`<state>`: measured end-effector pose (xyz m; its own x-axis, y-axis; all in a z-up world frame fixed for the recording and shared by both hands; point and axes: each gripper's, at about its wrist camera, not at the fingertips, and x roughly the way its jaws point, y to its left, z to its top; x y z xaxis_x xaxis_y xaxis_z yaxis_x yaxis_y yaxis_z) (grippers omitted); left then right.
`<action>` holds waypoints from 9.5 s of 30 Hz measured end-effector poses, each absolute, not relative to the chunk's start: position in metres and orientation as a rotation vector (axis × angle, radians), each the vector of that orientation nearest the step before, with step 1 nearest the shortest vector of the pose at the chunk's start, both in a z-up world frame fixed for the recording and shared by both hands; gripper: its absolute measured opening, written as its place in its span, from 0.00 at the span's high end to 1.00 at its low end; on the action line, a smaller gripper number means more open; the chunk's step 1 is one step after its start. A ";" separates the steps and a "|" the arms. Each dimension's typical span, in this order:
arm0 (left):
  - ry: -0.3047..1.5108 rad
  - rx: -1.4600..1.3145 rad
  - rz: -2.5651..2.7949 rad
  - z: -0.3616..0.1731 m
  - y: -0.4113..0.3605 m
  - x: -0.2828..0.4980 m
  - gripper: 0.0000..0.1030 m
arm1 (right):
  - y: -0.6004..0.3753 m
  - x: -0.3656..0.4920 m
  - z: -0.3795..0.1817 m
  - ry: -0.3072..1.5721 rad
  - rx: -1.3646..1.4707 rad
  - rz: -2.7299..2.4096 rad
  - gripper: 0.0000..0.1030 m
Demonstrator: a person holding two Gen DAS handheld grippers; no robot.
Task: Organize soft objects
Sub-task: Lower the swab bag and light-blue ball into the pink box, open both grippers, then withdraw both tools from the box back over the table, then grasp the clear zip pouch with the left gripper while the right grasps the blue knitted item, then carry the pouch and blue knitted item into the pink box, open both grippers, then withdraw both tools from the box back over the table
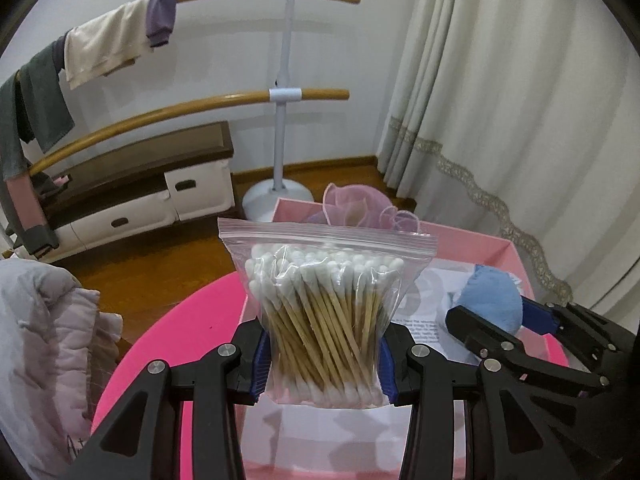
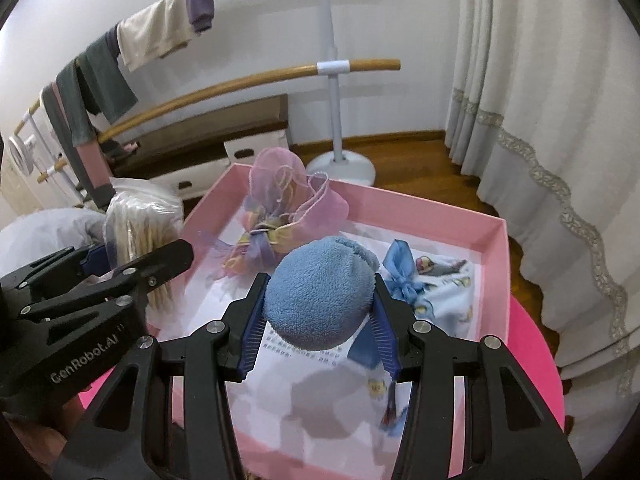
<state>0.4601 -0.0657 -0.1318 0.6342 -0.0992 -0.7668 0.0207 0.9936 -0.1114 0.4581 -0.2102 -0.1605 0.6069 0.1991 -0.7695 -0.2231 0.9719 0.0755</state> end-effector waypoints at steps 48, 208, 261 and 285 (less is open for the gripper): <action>0.532 0.018 0.022 -0.055 -0.073 0.180 0.00 | -0.250 0.222 -0.056 0.566 0.082 0.111 0.00; 0.786 0.028 -0.156 -0.150 -0.045 0.164 0.40 | -0.275 0.208 -0.189 0.844 0.212 0.176 0.68; 0.817 -0.082 -0.168 -0.118 -0.092 0.500 0.23 | -0.246 0.464 -0.162 0.933 0.023 0.259 0.46; 0.659 -0.022 -0.087 -0.084 -0.076 0.344 0.00 | -0.262 0.380 -0.124 0.789 0.125 0.161 0.00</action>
